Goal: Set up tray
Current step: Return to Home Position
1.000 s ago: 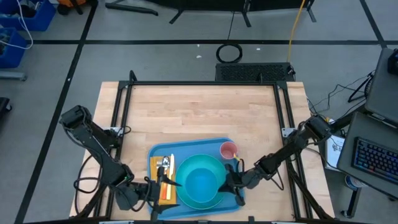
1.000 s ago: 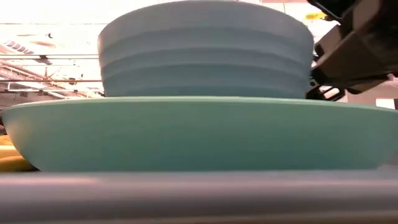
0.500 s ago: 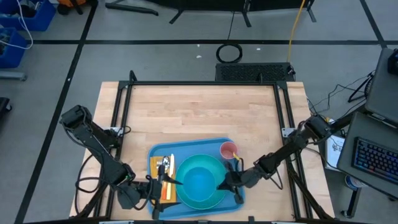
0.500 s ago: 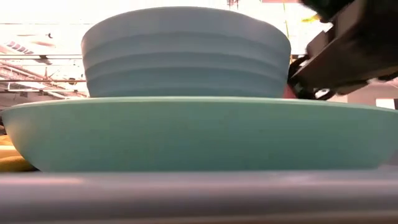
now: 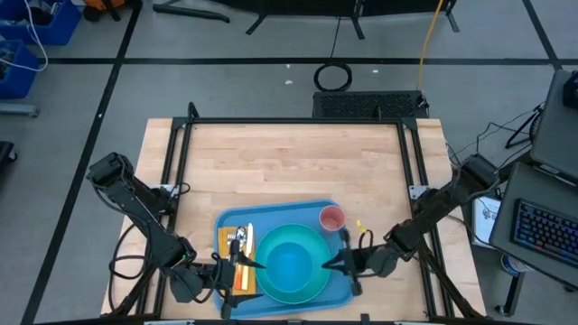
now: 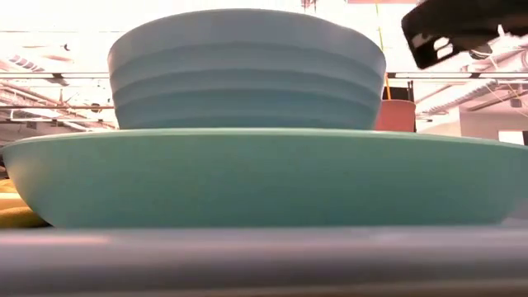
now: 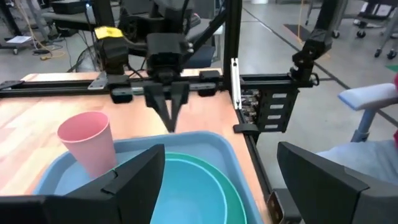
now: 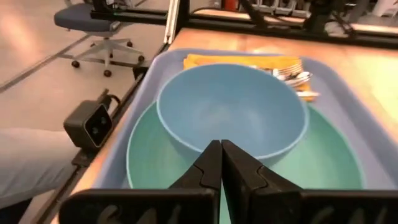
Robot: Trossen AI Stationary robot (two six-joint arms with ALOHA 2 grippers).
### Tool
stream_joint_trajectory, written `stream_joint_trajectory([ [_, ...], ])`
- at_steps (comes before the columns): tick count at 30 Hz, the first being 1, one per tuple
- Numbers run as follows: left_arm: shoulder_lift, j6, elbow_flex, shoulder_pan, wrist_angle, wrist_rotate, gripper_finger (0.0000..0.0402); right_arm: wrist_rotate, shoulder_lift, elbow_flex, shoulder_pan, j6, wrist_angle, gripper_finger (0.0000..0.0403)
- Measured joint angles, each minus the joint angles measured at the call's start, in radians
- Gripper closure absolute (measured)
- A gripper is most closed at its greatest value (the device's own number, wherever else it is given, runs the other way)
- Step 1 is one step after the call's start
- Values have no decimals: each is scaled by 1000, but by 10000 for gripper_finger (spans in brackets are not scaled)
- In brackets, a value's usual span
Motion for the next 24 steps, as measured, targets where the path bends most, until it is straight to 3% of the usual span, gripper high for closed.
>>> stream_joint_trajectory([
  [3, 0, 37, 0, 7, 30, -4, 90, 29, -76, 0, -3, 5, -81, 403],
  [7, -2, 130, 0, 46, 94, -135, 91, 30, -215, -1, -18, -71, -170, 403],
  [9, -3, 189, -1, 100, 95, -106, 88, 26, -305, -1, -29, -128, -189, 403],
  [12, -9, 212, -1, 227, 114, 115, 83, 13, -447, -2, -43, -183, -236, 403],
  [15, -6, 246, -1, 370, 175, 452, 83, -143, -585, -39, -85, -198, -249, 403],
  [17, 0, 280, -1, 450, 222, 611, 86, -221, -671, -84, -120, -189, -240, 403],
  [24, -24, 256, -1, 647, 162, 776, 89, -182, -993, -275, -213, -187, -300, 403],
])
